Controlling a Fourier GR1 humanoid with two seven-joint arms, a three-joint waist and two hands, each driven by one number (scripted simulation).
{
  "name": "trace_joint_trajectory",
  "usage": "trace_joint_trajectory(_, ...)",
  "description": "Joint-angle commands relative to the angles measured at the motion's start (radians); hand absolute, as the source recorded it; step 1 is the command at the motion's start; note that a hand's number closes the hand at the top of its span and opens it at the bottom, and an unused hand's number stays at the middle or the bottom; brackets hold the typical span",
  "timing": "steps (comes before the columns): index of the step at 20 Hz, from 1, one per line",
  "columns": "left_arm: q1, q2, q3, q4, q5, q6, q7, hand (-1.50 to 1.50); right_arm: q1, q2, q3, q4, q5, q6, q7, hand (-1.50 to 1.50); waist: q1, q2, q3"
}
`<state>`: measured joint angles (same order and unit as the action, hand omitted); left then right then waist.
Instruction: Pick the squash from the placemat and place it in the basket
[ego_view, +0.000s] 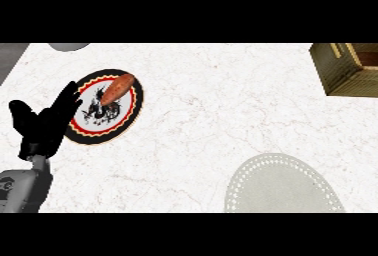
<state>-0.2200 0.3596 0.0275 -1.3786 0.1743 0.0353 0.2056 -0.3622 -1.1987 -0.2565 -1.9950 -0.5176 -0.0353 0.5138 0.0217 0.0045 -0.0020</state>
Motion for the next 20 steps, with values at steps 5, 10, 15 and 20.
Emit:
trace_joint_trajectory(5, -0.086, -0.035, -0.015, 0.02, -0.017, 0.018, 0.051, 0.0, -0.23, -0.072, 0.157, 0.321, 0.196, -0.003, -0.018, 1.5, 0.026, 0.01, 0.0)
trace_joint_trajectory(10, -0.07, -0.008, 0.008, 0.021, -0.008, -0.028, 0.031, 0.0, -0.32, 0.031, 0.231, 0.566, 0.306, 0.038, -0.163, 1.5, 0.024, 0.008, 0.001)
trace_joint_trajectory(15, -0.01, -0.008, 0.027, 0.0, -0.022, -0.024, -0.01, 0.0, -0.328, 0.114, 0.212, 0.778, 0.375, 0.093, -0.371, 1.5, 0.005, 0.002, 0.002)
trace_joint_trajectory(20, 0.025, -0.004, 0.031, -0.035, -0.022, -0.031, 0.032, 0.0, -0.449, 0.2, 0.255, 0.992, 0.487, 0.091, -0.485, 1.5, 0.012, 0.002, 0.002)
